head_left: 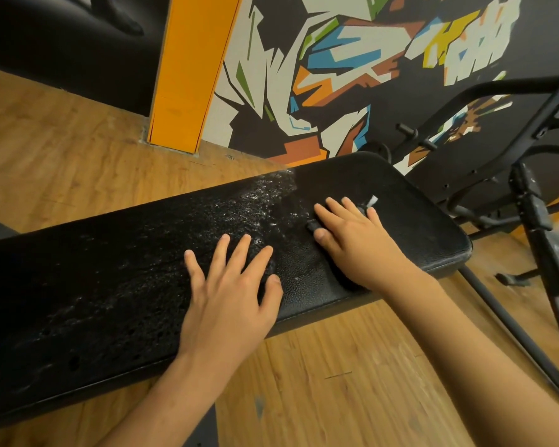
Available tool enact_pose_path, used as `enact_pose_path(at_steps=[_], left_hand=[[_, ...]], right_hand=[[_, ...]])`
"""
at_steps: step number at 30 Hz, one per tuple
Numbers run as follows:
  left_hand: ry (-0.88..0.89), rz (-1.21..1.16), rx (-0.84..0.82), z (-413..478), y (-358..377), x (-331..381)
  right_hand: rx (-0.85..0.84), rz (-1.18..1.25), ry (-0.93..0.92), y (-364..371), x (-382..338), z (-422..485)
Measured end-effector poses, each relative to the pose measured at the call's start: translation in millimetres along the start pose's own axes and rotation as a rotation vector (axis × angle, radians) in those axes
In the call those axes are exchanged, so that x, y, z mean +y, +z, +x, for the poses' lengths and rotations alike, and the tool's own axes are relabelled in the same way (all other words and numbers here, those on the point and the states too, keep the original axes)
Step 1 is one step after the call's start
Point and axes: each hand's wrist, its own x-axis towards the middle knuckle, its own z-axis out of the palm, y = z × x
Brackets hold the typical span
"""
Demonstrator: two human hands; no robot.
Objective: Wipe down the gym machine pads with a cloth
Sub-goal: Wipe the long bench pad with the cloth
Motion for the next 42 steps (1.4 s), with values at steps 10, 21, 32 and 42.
enact_pose_path(at_steps=[10, 21, 32, 42], left_hand=[[0.005, -0.002, -0.007, 0.6, 1.5, -0.4], [0.033, 0.012, 0.011, 3.2, 6.2, -2.2], [0.047, 0.007, 0.034, 3.0, 8.5, -2.5], [0.077, 0.01, 0.041, 4.2, 10.4, -5.1]], right_hand=[[-0.012, 0.004, 0.016, 4.1, -5.3, -39.9], [-0.039, 0.076, -0.038, 1.0, 13.5, 92.1], [-0.076, 0.042, -0.021, 0.0, -7.2, 164.9], [-0.018, 0.039, 0.016, 3.9, 0.5, 148.2]])
